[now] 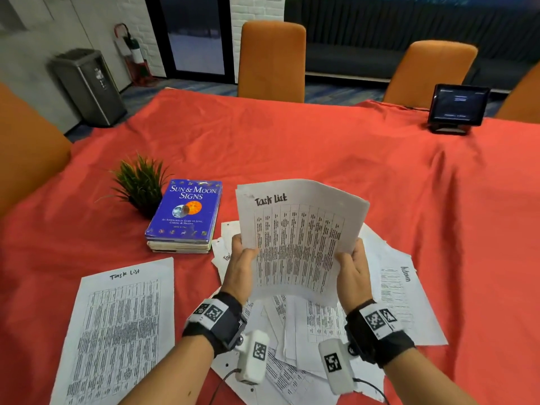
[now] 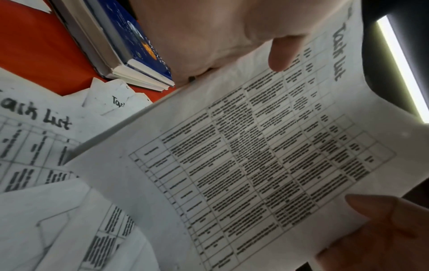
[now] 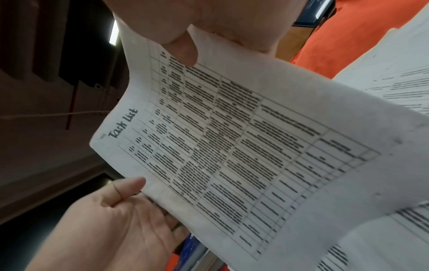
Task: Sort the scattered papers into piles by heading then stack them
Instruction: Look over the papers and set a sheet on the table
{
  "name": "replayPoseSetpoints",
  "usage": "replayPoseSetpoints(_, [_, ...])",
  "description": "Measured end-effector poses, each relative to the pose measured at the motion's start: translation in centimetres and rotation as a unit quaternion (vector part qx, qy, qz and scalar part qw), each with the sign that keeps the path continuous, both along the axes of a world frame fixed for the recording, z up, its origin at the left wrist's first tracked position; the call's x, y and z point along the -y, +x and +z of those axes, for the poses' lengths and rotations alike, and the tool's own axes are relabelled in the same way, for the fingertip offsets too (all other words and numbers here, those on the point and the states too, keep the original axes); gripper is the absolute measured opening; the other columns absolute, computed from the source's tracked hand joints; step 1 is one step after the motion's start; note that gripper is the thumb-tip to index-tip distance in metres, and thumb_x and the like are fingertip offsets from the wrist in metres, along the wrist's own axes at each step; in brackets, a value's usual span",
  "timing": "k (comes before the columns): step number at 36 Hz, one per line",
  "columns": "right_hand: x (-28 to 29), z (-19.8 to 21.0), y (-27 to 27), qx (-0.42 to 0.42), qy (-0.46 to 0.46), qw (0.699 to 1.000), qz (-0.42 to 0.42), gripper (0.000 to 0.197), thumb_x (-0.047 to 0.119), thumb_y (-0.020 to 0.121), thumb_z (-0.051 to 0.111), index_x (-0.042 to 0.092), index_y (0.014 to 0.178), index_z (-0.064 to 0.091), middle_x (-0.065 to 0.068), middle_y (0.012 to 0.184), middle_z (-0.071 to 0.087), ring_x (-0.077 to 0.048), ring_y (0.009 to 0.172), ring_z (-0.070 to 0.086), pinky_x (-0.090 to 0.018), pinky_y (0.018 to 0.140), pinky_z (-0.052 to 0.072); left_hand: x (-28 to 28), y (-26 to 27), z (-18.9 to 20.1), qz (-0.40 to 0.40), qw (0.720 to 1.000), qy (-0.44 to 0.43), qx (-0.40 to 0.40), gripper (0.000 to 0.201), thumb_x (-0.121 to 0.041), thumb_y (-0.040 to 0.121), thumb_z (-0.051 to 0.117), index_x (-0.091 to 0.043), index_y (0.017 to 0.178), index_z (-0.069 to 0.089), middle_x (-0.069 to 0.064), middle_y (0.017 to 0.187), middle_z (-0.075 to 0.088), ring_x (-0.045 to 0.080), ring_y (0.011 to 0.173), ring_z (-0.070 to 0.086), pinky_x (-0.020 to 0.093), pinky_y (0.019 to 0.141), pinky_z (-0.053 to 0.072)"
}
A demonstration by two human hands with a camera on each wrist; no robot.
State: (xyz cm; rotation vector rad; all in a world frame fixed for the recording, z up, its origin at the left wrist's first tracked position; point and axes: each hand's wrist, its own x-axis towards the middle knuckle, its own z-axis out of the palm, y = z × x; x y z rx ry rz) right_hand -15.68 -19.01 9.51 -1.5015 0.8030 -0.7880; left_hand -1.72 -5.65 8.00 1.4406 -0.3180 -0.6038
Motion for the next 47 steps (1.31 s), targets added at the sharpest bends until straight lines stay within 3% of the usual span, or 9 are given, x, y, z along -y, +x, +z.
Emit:
replayPoseSetpoints(9, [-0.2,-0.1,-0.3,-0.017,-0.009,1.0,-0.011,0.022,0.004,0.083,0.038,0.001,0.101,0.049,-0.019,0.098,0.055,-0.013,0.083,0.051,-0.03,0.074,0.045,0.4,-1.0,-0.5,-0.014,0.999,-0.004,0.049,0.033,-0.004,0.085,0.041,-0.016,0.114,0.051,-0.019,0.097,0.068,-0.012,0.087,0.059,0.003,0.076,0.042])
replayPoseSetpoints(13, [-0.2,-0.7,-0.4,-0.025,-0.001,1.0,-0.017,0.02,-0.009,0.089,0.035,-0.001,0.103,0.048,-0.001,0.092,0.056,0.006,0.073,0.053,-0.011,0.065,0.047,0.6,-1.1,-1.5,-0.004,0.999,0.011,0.037,0.032,-0.009,0.083,0.045,-0.023,0.111,0.051,-0.009,0.109,0.063,-0.01,0.091,0.058,0.007,0.081,0.041])
replayPoseSetpoints(18, [-0.2,-0.7,-0.5,0.005,-0.003,1.0,-0.019,0.011,-0.002,0.095,0.039,0.005,0.098,0.046,0.003,0.089,0.053,0.007,0.071,0.053,-0.019,0.066,0.046,0.3,-0.9,-1.9,0.013,0.997,0.031,0.071,0.018,-0.006,0.1,0.043,-0.016,0.115,0.047,-0.019,0.106,0.059,-0.014,0.097,0.055,-0.002,0.082,0.035])
replayPoseSetpoints(22, [-0.1,-0.3,-0.2,0.014,-0.035,0.999,-0.027,0.009,0.007,0.099,0.044,0.016,0.097,0.046,0.001,0.091,0.057,0.006,0.074,0.058,-0.013,0.065,0.048,-0.7,0.5,-2.4,0.014,0.992,0.081,0.095,0.017,-0.01,0.1,0.046,-0.013,0.116,0.047,-0.013,0.106,0.061,-0.007,0.099,0.055,0.015,0.089,0.038])
replayPoseSetpoints(26, [-0.3,-1.0,1.1,-0.02,0.014,1.0,0.015,0.022,0.009,0.097,0.047,0.027,0.108,0.048,-0.013,0.098,0.065,-0.021,0.084,0.064,-0.036,0.074,0.052,-3.9,2.7,-1.9,0.037,0.988,0.127,0.079,0.02,-0.009,0.098,0.044,-0.015,0.116,0.051,-0.001,0.113,0.061,0.015,0.106,0.056,0.028,0.093,0.042])
replayPoseSetpoints(31, [-1.7,-3.3,1.8,-0.097,0.058,0.99,0.079,0.029,0.01,0.096,0.05,0.023,0.121,0.044,-0.011,0.105,0.062,-0.027,0.085,0.068,-0.035,0.069,0.051,-12.3,6.3,-3.5,0.053,0.967,0.244,0.054,0.022,-0.02,0.092,0.044,-0.025,0.102,0.063,0.002,0.104,0.07,0.026,0.101,0.065,0.037,0.087,0.048])
replayPoseSetpoints(37, [-2.5,-7.3,-0.1,-0.179,0.06,0.976,0.111,0.027,0.01,0.095,0.051,0.023,0.119,0.05,-0.013,0.106,0.064,-0.027,0.084,0.068,-0.035,0.067,0.05,-23.9,11.2,-6.9,0.101,0.921,0.376,0.006,0.031,-0.02,0.088,0.045,-0.024,0.112,0.065,0.008,0.115,0.069,0.029,0.106,0.062,0.044,0.098,0.047])
replayPoseSetpoints(44, [-2.2,-10.4,-3.1,-0.279,0.052,0.952,0.118,0.029,0.011,0.094,0.055,0.014,0.122,0.052,-0.016,0.105,0.064,-0.027,0.08,0.067,-0.042,0.077,0.053,-30.9,12.7,-8.9,0.166,0.879,0.446,-0.028,0.028,-0.002,0.093,0.042,0.001,0.111,0.063,0.015,0.094,0.066,0.023,0.081,0.054,0.031,0.074,0.04])
replayPoseSetpoints(47, [-2.1,-11.3,-3.9,-0.338,0.038,0.934,0.11,0.029,0.012,0.09,0.061,0.014,0.118,0.053,-0.012,0.094,0.067,-0.029,0.075,0.066,-0.041,0.071,0.052,-31.4,12.9,-9.7,0.173,0.866,0.467,-0.046,0.03,0.0,0.093,0.042,0.0,0.115,0.062,0.017,0.102,0.066,0.029,0.089,0.057,0.036,0.079,0.044])
